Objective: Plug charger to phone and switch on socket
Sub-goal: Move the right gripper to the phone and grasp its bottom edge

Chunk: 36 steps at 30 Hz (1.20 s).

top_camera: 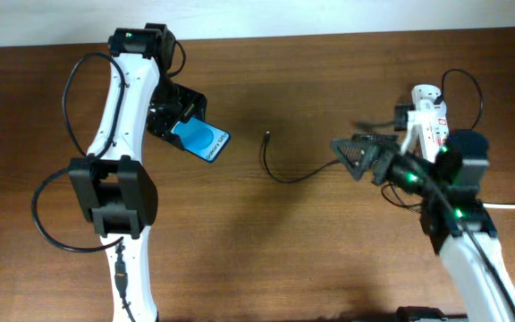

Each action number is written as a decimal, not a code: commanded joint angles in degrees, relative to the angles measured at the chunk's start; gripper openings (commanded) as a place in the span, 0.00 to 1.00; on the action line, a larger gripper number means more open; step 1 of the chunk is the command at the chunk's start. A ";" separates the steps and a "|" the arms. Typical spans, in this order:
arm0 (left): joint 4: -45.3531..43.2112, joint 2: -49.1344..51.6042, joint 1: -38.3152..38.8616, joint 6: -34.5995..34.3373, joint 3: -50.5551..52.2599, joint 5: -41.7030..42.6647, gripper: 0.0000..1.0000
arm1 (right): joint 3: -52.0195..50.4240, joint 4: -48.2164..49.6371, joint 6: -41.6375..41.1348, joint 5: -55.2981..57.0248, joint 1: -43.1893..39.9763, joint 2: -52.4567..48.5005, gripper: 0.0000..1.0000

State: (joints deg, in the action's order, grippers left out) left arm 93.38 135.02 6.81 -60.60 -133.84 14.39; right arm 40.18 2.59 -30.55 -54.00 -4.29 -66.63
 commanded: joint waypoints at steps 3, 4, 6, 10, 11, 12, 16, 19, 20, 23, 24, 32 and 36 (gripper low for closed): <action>-1.18 -0.24 2.45 -0.68 -1.31 -0.33 0.00 | 0.70 0.46 -9.60 -2.23 4.04 -10.12 0.98; -1.18 -0.24 2.86 -0.70 -1.31 -0.31 0.00 | 0.70 0.46 -9.70 -2.21 4.37 -12.17 0.98; -1.16 -0.24 3.26 -0.68 -1.31 -0.33 0.00 | 0.70 0.81 -11.63 -2.16 4.46 -14.67 0.98; -1.11 -0.24 3.82 -1.14 -1.31 0.24 0.00 | 0.70 3.08 -12.02 0.13 6.23 -18.18 0.88; -0.90 -0.24 3.91 -2.01 -1.31 0.72 0.00 | 0.70 3.06 -12.96 2.21 7.23 -18.23 0.84; -0.63 -0.24 4.04 -3.43 -1.31 1.66 0.00 | 0.70 3.13 -15.47 4.98 8.74 -18.23 0.82; -0.72 -0.24 4.72 -4.74 -1.31 4.28 0.00 | 0.70 9.75 -27.06 15.04 16.17 -18.23 0.79; -0.76 -0.24 5.46 -4.74 -1.31 4.98 0.00 | 0.72 14.19 -36.09 24.33 22.03 -18.23 0.75; -0.74 -0.24 5.75 -4.72 -1.31 5.33 0.00 | 0.72 15.04 -36.96 27.50 23.87 -18.23 0.70; -0.76 -0.24 6.67 -4.74 -1.31 5.33 0.00 | 1.31 15.28 -38.97 33.07 28.02 -18.51 0.64; -0.83 -0.24 6.88 -4.74 -1.31 5.33 0.00 | 1.92 15.23 -38.99 33.05 28.52 -18.93 0.62; -1.44 -0.24 8.22 -4.76 -1.31 5.33 0.00 | 16.02 11.23 -38.73 26.62 30.71 -31.21 0.62; -1.40 -0.24 8.22 -4.76 -1.31 5.33 0.00 | 20.28 9.25 -38.71 29.35 33.92 -36.11 0.59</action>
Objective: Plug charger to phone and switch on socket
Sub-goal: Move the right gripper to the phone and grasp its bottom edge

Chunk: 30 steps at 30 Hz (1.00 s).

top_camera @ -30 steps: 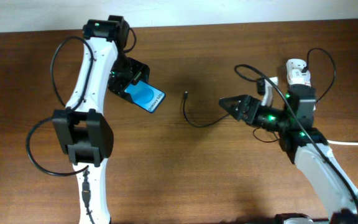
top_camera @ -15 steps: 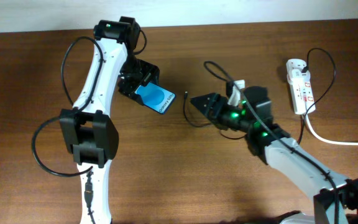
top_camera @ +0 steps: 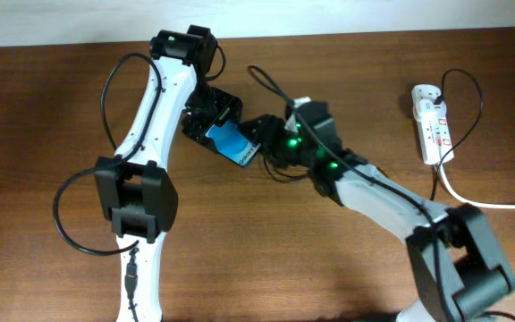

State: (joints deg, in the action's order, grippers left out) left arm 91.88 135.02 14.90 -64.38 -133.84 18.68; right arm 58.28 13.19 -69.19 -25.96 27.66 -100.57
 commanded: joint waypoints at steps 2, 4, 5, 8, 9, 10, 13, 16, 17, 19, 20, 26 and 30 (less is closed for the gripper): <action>0.11 -0.24 0.13 -0.98 -1.31 1.05 0.00 | 2.16 -2.47 0.13 3.80 2.89 -2.86 0.58; 0.09 -0.24 0.13 -0.98 -1.31 1.05 0.00 | 2.16 -2.54 0.81 4.68 3.34 -2.95 0.58; 0.11 -0.24 0.13 -0.98 -1.31 1.05 0.00 | 2.16 -2.49 1.03 4.76 3.54 -2.95 0.58; 0.15 -0.24 0.13 -0.98 -1.31 1.07 0.00 | 2.16 -2.54 1.44 5.68 3.85 -2.99 0.57; 0.15 -0.24 0.13 -0.98 -1.31 1.11 0.00 | 2.16 -2.29 1.42 5.68 3.85 -2.99 0.54; 0.15 -0.24 0.13 -0.98 -1.31 1.29 0.02 | 2.16 -2.25 1.42 5.70 3.82 -2.99 0.50; 0.15 -0.24 0.13 -0.98 -1.31 1.51 0.04 | 2.16 -2.29 1.42 5.62 3.85 -2.99 0.40; 0.13 -0.24 0.13 -1.01 -1.31 1.51 0.05 | 2.16 -2.27 1.40 5.18 3.89 -2.99 0.36; 0.17 -0.24 0.13 -1.84 -1.31 1.51 0.06 | 2.16 -2.29 1.40 4.96 4.04 -2.99 0.36; 0.13 -0.24 0.13 -2.25 -1.31 1.53 0.06 | 2.16 -2.25 1.40 5.03 4.39 -2.99 0.36; 0.15 -0.24 0.13 -2.23 -1.31 1.53 0.06 | 2.16 -2.23 1.40 5.11 4.55 -2.99 0.36; 0.17 -0.24 0.13 -2.23 -1.31 1.53 0.11 | 2.16 -1.86 1.40 5.05 4.57 -2.99 0.28; 0.20 -0.24 0.13 -2.23 -1.31 1.53 0.14 | 2.16 -1.86 1.38 5.03 4.59 -2.99 0.22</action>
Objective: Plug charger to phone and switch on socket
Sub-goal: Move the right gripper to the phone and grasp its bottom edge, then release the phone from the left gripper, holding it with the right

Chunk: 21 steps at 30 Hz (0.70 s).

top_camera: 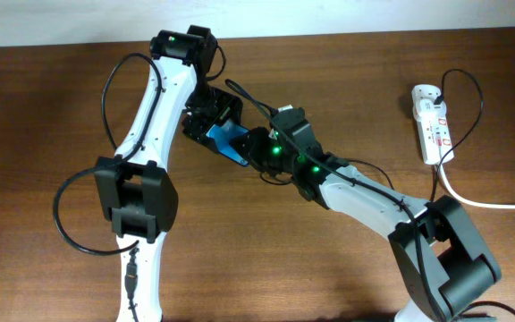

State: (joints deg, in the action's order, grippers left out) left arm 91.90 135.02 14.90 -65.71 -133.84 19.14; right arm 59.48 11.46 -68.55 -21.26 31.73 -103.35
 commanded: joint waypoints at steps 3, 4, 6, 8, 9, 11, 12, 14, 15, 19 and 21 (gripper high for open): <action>0.33 -0.24 0.13 -0.90 -1.31 1.27 0.14 | 0.96 -0.13 0.74 0.33 0.50 -0.22 0.18; 0.33 -0.24 0.13 -0.90 -1.31 1.27 0.14 | 0.96 -0.13 0.68 0.33 0.52 -0.22 0.18; 0.33 -0.24 0.13 -0.90 -1.31 1.49 0.15 | 0.96 -0.13 0.52 0.31 0.50 -0.22 0.14; 0.35 -0.24 0.13 -0.90 -1.31 1.70 0.17 | 0.96 -0.13 0.52 0.28 0.50 -0.22 0.11; 0.35 -0.24 0.13 -0.90 -1.31 1.68 0.18 | 0.96 -0.13 0.52 0.26 0.50 -0.20 0.10; 0.35 -0.24 0.13 -0.90 -1.31 1.70 0.23 | 0.96 -0.13 0.52 0.04 0.50 -0.20 0.09; 0.33 -0.24 0.13 -0.90 -1.31 1.68 0.27 | 0.96 -0.13 0.52 0.02 0.50 -0.20 0.09; 0.33 -0.24 0.13 -0.87 -1.31 1.68 0.36 | 0.96 -0.13 0.52 -0.13 0.50 -0.22 0.09; 0.33 -0.24 0.13 -0.90 -1.31 1.68 0.45 | 0.96 -0.13 0.52 -0.13 0.50 -0.20 0.09; 0.33 -0.24 0.13 -0.87 -1.31 1.68 0.89 | 0.96 -0.13 0.52 -0.13 0.50 -0.20 0.09; 0.33 -0.24 0.13 -0.87 -1.31 1.68 0.99 | 0.96 -0.13 0.55 -0.11 0.50 -0.20 0.09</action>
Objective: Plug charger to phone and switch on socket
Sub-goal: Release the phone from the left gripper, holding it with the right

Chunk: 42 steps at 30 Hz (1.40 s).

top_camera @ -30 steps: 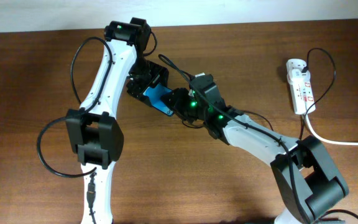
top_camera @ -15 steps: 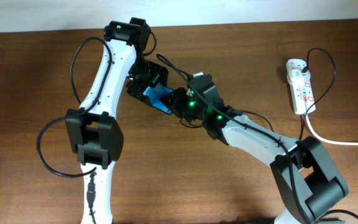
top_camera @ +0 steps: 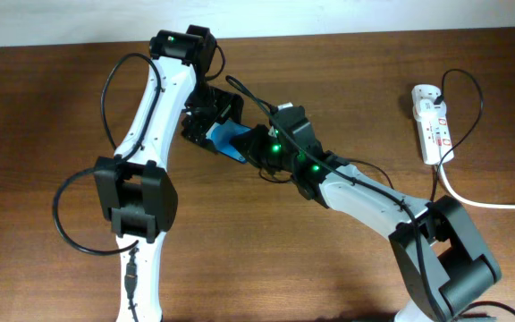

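Observation:
My left gripper (top_camera: 209,123) is shut on a blue phone (top_camera: 229,140), holding it tilted just above the table left of centre. My right gripper (top_camera: 252,148) presses against the phone's lower right end, and its fingertips and the charger plug are hidden between them. The black charger cable (top_camera: 249,96) arcs up from that spot and over my right wrist. A white power strip (top_camera: 432,121) lies at the far right, with the cable's other end plugged into it. Its switch is too small to read.
The power strip's white lead (top_camera: 485,204) runs off the right edge. My right arm stretches diagonally across the table's middle from the lower right. The left arm's base and black wiring stand at the lower left.
My right gripper has edged slightly up and left against the phone's end. The left gripper and the phone stay where they were.
At first my left gripper held the phone at the left, the cable's free end lay on the table at centre, and my right gripper was near the power strip. Later my right gripper was at the phone with the cable lifted. It has stayed pressed there since.

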Each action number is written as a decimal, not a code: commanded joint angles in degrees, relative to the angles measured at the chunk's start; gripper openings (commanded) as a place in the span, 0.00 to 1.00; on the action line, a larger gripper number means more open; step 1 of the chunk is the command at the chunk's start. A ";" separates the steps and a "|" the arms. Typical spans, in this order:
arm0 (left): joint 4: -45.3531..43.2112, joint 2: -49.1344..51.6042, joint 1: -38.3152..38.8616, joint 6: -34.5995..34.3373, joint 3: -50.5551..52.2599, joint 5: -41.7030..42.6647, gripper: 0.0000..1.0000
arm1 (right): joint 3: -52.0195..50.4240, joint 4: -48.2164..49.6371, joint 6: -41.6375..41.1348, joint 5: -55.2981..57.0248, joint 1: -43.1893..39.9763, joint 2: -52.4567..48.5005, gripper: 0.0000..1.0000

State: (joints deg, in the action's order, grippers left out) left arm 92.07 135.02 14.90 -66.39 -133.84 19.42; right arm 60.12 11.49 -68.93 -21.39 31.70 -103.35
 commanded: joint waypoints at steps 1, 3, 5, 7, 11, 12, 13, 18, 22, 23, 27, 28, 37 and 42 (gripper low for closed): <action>0.15 -0.24 0.13 -0.20 -1.31 1.40 0.99 | 0.33 -0.15 0.90 0.02 0.52 -0.20 0.09; 0.13 -0.24 0.11 -0.20 -1.31 1.38 0.99 | 0.33 -0.15 0.92 0.02 0.48 -0.20 0.09; 0.13 -0.24 0.07 -0.20 -1.31 1.38 0.99 | 0.33 -0.15 0.92 0.02 0.46 -0.20 0.09; 0.09 -0.24 -0.20 0.35 -1.31 1.38 0.99 | 0.33 -0.17 0.94 0.00 0.31 -0.20 0.09; -0.48 -0.24 -2.10 9.11 -1.33 3.48 0.99 | 0.33 -0.42 3.82 -3.89 -1.84 -0.20 0.06; -0.48 -0.24 -2.82 12.50 -1.33 5.49 0.99 | 0.33 -0.66 5.99 -5.46 -2.60 -0.20 0.04; -0.48 -0.24 -3.61 15.63 -1.33 7.32 0.99 | 0.33 -1.27 7.34 -7.17 -3.39 -0.20 0.04; -0.52 -0.24 -6.32 27.36 -1.33 11.08 0.99 | 0.33 -6.91 14.88 -14.25 -7.91 0.17 0.04; -0.74 -0.24 -6.60 36.81 -1.33 11.50 0.99 | 0.33 -9.60 20.92 -18.58 -10.49 1.11 0.04; -0.87 -0.24 -6.58 40.24 -1.33 11.98 0.99 | 0.33 -10.08 22.47 -20.04 -11.19 1.57 0.04; -1.99 -0.24 -6.56 48.50 -1.33 13.42 0.99 | 0.33 -13.57 25.66 -22.86 -13.55 3.78 0.04; -2.84 -0.24 -6.56 49.88 -1.33 13.40 0.99 | 0.33 -14.43 25.66 -22.86 -14.51 4.63 0.04; -8.70 -0.24 -6.82 55.45 -1.33 32.06 0.99 | 0.33 -17.25 23.91 -18.93 -21.88 19.12 0.04; -13.64 -0.24 -6.99 55.39 -1.33 42.12 0.99 | 0.33 -19.47 20.31 -14.95 -28.92 28.68 0.04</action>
State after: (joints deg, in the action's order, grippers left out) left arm 80.31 135.02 8.27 -12.80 -133.95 51.90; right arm 59.94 -8.40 -46.61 -38.24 6.72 -79.68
